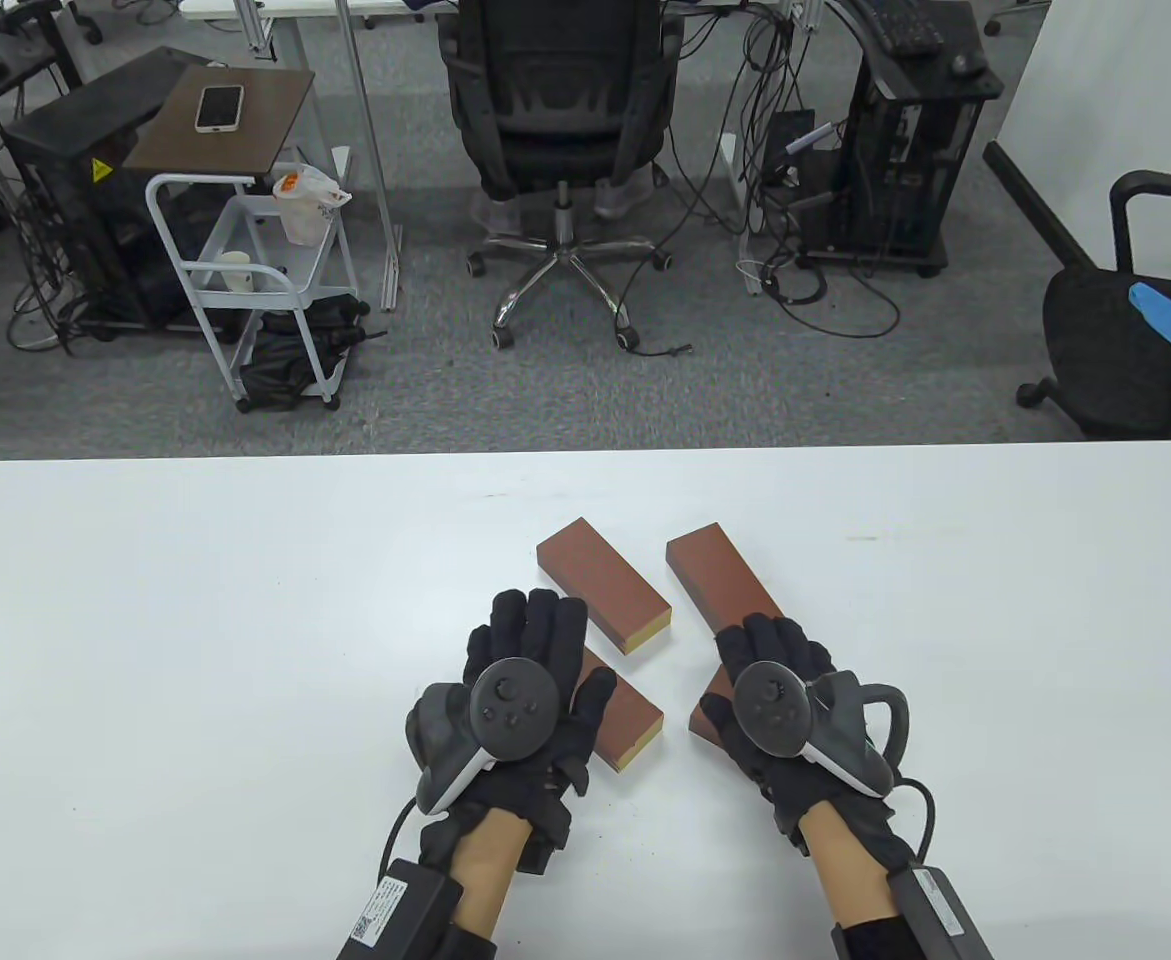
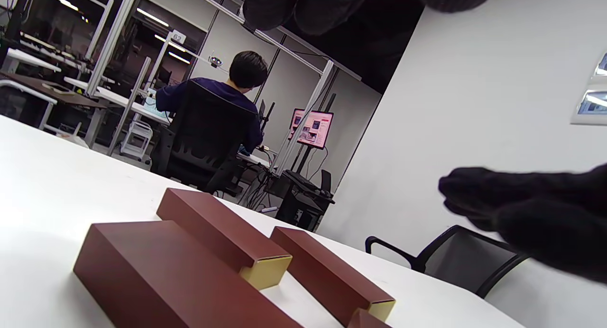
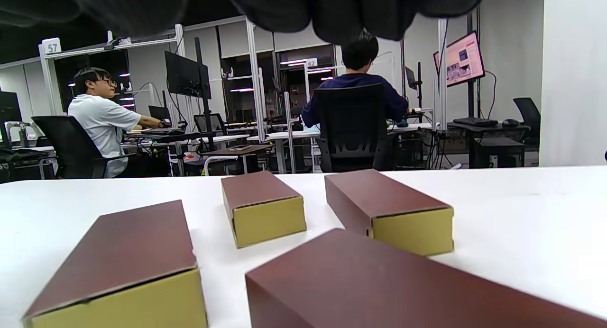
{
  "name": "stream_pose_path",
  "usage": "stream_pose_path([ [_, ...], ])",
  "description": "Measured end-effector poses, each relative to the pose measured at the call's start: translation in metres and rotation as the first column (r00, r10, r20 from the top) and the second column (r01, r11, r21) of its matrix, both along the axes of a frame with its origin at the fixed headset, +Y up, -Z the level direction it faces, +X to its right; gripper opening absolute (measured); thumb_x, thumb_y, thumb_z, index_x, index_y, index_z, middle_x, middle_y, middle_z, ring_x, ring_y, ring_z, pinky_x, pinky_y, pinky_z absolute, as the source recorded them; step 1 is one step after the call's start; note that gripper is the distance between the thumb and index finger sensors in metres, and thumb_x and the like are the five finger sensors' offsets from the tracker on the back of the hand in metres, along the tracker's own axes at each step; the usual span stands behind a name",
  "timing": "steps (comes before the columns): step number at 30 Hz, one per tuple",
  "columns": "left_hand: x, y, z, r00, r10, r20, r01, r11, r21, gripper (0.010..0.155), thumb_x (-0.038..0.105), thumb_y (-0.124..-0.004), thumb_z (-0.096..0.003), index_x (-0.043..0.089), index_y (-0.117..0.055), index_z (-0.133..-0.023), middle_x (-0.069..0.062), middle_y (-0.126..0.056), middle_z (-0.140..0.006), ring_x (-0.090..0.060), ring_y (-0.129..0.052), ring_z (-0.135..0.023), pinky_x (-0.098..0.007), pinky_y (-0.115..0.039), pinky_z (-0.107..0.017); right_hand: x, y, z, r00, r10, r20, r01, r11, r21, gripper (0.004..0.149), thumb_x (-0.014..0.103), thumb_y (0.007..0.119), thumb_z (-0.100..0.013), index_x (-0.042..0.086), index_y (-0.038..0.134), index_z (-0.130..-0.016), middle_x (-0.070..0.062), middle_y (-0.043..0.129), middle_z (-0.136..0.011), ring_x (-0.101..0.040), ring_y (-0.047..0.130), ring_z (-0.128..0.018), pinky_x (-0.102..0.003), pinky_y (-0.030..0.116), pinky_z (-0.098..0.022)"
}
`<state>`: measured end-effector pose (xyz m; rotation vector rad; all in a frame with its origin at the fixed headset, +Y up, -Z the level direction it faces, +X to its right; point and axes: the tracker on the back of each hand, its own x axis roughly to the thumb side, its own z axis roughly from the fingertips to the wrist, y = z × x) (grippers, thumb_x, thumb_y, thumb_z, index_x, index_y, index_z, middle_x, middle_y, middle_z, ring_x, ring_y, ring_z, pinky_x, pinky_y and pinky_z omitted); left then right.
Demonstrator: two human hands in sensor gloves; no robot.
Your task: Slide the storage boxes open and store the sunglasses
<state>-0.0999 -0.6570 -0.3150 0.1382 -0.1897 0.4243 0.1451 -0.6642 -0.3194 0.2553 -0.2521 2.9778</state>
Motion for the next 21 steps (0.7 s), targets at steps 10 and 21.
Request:
stream_pose_path([
  [10,0.004,0.006,0.002,1.000,-0.015,-0.027,0.016,0.999,0.029,0.072,0.061,-0.056,-0.0438,0.033,-0.049,-0.110,0.002,-0.045,-0.119,-0.026,-0.029,-0.112,-0.054,-0.033,-0.078,-0.014,0.017,0.004,1.000,0.018,-0.013,-0.018,1.000,0.015,0.067,0.056,0.069,-0.034,0.025,0.058,-0.092,-0.008,0.053,-0.104,-0.037,0.055,-0.095,-0.052,0.053,-0.069],
  [21,-0.001,0.005,-0.002,0.999,-0.023,-0.039,0.024,1.000,0.014,0.072,0.061,-0.058,-0.0440,0.033,-0.050,-0.110,0.002,-0.045,-0.118,-0.025,-0.029,-0.112,-0.053,-0.033,-0.078,-0.017,0.001,-0.003,0.998,0.064,-0.011,-0.065,0.997,-0.038,0.070,0.058,0.071,-0.033,0.025,0.056,-0.093,-0.008,0.052,-0.105,-0.038,0.053,-0.096,-0.052,0.052,-0.069],
])
